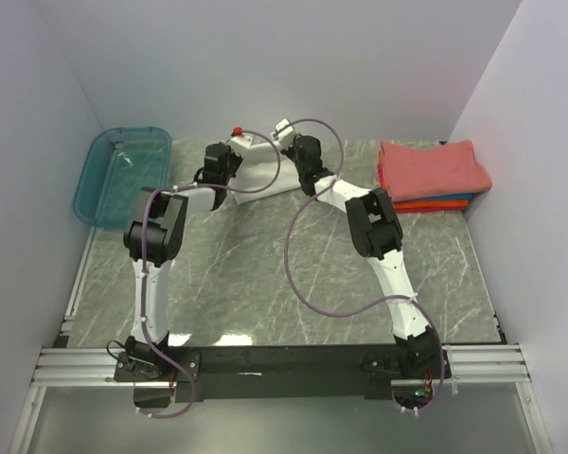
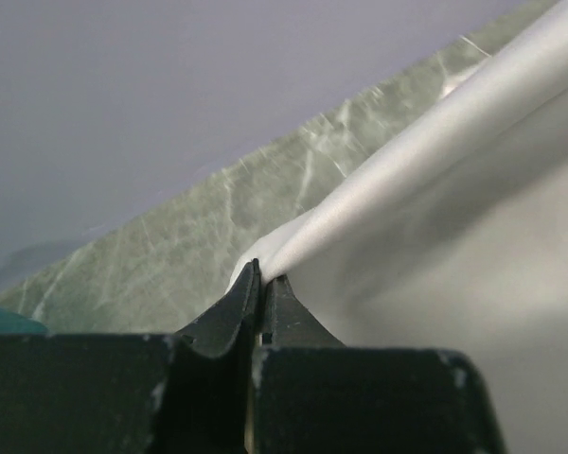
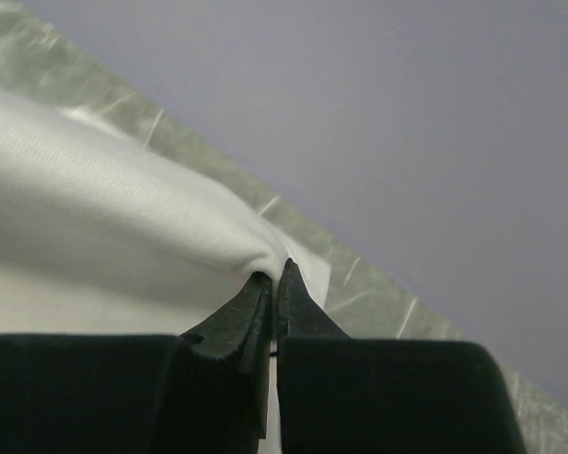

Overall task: Fold and stack the t-shirts
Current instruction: Fold the tshirt

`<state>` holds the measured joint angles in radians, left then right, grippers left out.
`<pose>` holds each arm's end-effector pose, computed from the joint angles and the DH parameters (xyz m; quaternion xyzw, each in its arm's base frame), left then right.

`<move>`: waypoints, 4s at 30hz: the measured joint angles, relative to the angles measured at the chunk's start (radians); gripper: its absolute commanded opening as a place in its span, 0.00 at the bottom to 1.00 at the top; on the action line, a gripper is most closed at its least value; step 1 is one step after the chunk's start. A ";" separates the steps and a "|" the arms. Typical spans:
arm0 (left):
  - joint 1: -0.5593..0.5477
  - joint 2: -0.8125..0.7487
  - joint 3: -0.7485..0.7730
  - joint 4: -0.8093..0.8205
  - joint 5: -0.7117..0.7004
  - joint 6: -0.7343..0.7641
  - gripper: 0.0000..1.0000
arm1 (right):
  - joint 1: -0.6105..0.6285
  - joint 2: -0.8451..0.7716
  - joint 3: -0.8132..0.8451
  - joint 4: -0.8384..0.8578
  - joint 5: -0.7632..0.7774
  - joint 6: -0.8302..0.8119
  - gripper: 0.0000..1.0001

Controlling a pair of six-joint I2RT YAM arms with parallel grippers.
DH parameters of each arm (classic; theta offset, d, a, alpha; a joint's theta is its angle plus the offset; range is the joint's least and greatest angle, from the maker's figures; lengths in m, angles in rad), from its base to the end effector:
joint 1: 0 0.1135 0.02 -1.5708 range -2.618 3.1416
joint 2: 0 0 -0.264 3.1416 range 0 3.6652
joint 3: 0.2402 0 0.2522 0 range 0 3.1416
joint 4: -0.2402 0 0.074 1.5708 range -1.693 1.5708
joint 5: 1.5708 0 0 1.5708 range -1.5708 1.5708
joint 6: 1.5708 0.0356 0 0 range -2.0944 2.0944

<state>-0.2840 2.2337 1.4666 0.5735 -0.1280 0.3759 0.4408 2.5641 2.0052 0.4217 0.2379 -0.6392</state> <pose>0.4887 -0.1379 0.1737 0.2112 0.7422 0.0785 0.6312 0.5356 0.2434 0.1637 -0.3180 0.6822 -0.1536 0.6403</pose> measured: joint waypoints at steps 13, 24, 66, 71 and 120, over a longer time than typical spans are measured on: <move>-0.038 -0.611 -0.506 -0.022 0.215 -0.132 0.00 | -0.057 -0.678 -0.607 -0.209 -0.406 0.021 0.00; -0.253 -0.997 -0.819 -0.248 0.301 -0.246 0.00 | -0.086 -1.044 -1.034 -0.531 -0.614 -0.105 0.00; -0.218 -1.010 -0.905 -0.315 0.078 -0.822 0.00 | -0.077 -0.776 -0.578 -0.901 -0.732 -0.181 0.00; -0.135 -0.880 -0.866 -0.224 0.066 -0.823 0.00 | -0.064 -0.585 -0.447 -0.819 -0.717 -0.070 0.00; -0.076 -0.815 -0.629 -0.603 -0.348 -0.993 0.83 | -0.011 -0.296 -0.049 -0.739 -0.338 0.284 0.82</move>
<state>-0.3603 1.4185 0.8379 -0.0296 -0.4763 -0.6170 0.4294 2.2677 1.9564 -0.3168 -0.0998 -0.3550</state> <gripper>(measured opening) 0.860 0.817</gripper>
